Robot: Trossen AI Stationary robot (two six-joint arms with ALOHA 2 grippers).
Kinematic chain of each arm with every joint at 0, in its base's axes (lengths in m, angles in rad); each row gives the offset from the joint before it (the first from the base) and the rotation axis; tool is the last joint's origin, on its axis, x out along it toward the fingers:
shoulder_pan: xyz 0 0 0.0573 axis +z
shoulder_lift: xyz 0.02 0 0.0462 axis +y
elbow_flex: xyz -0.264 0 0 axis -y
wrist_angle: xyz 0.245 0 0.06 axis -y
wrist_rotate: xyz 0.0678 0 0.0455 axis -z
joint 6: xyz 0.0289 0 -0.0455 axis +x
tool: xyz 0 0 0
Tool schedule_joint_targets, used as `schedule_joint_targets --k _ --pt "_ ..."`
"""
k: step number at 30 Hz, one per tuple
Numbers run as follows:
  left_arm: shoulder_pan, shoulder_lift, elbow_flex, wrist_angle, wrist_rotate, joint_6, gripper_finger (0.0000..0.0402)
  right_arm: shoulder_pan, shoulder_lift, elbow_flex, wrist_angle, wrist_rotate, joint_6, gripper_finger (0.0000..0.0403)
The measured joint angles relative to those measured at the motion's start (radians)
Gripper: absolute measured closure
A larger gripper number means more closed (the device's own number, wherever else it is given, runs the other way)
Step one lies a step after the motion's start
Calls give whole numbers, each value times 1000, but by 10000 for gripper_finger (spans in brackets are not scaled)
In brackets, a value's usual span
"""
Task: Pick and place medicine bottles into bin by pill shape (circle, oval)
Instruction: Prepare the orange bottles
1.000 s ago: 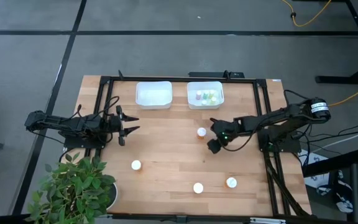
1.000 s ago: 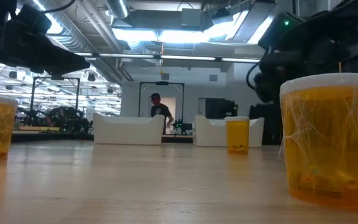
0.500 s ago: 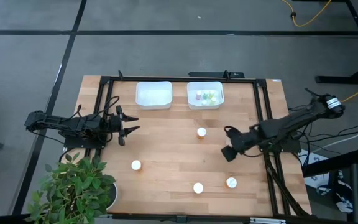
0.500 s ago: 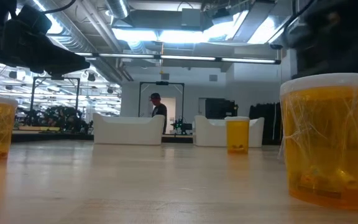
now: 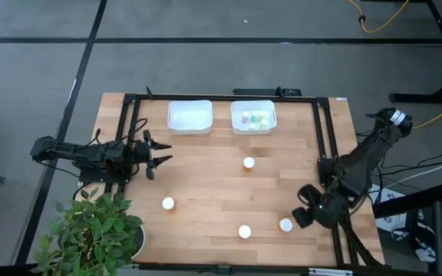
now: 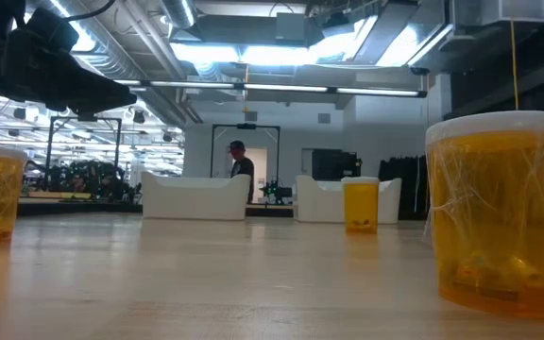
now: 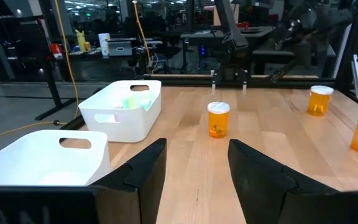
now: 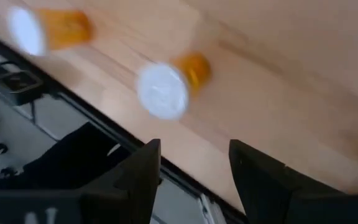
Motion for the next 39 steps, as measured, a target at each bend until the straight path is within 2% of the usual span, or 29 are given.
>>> schedule_joint_targets --k 3,6,10,13,21,28,32,39 --pt "0 0 0 0 0 0 235 71 54 1 5 1 109 210" --pt "0 0 0 0 0 0 235 122 122 1 21 3 152 210" --pt "0 0 0 0 0 0 235 161 228 2 72 9 99 210" --pt "0 0 0 0 0 0 235 172 301 2 117 65 20 210" --pt "0 0 0 0 0 0 235 165 393 25 133 182 -94 210" --pt "0 0 0 0 0 0 235 120 454 95 139 188 -295 210" --pt "0 0 0 0 0 0 235 88 484 94 138 199 -334 210" --pt "0 0 0 0 -1 0 235 7 487 91 138 314 -405 210"
